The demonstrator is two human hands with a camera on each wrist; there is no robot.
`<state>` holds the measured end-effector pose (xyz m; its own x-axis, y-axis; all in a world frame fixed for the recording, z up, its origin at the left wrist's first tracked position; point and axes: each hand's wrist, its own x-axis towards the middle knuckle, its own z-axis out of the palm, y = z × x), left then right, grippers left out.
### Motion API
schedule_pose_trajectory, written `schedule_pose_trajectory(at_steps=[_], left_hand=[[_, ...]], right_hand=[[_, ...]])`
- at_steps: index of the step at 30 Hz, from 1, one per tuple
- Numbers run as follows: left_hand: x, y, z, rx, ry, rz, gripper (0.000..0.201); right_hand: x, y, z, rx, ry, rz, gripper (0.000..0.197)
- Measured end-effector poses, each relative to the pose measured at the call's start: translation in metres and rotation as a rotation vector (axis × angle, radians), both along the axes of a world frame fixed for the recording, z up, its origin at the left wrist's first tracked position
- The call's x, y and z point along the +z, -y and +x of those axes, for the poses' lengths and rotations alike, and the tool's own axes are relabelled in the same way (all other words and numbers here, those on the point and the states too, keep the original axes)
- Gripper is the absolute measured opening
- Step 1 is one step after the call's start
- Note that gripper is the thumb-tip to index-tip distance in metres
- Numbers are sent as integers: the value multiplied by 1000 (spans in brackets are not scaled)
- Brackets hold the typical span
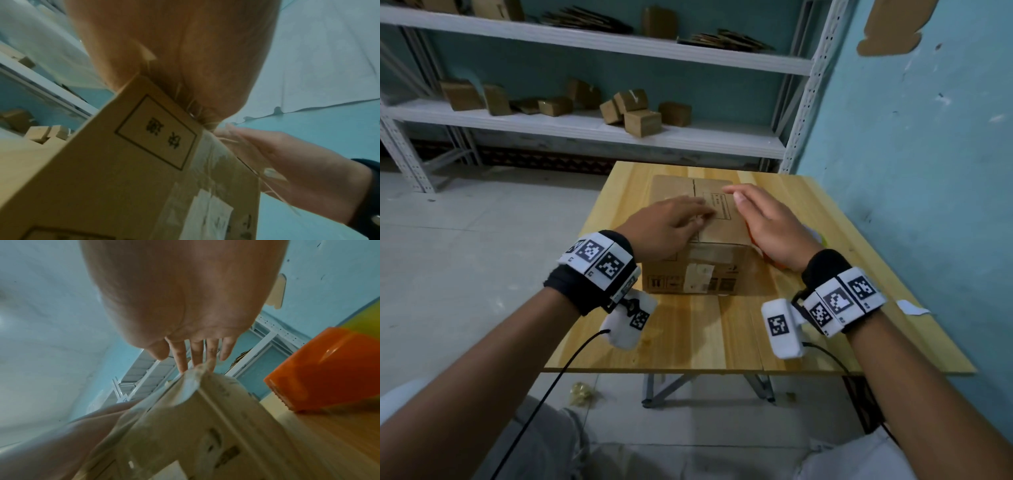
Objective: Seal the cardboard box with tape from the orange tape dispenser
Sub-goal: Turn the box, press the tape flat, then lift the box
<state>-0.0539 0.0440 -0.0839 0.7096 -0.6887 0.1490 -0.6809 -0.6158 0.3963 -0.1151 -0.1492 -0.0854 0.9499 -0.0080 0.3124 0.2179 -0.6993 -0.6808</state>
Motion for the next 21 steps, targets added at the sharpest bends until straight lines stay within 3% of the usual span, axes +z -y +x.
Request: schedule_pose_trajectory(at_steps=[3, 6, 11, 15, 21], left_hand=[[-1, 9, -4, -56, -24, -94, 39], [0, 13, -6, -109, -76, -177, 38], [-6, 14, -5, -116, 48, -25, 44], [-10, 10, -3, -112, 69, -21, 45], [-20, 7, -3, -68, 30, -164, 49]], right_hand=[[0, -6, -2, 73, -77, 47, 40], [-5, -5, -1, 98, -118, -39, 43], [-11, 1, -3, 121, -183, -183, 54], [-10, 3, -11, 111, -193, -257, 61], [-15, 2, -20, 54, -215, -81, 54]])
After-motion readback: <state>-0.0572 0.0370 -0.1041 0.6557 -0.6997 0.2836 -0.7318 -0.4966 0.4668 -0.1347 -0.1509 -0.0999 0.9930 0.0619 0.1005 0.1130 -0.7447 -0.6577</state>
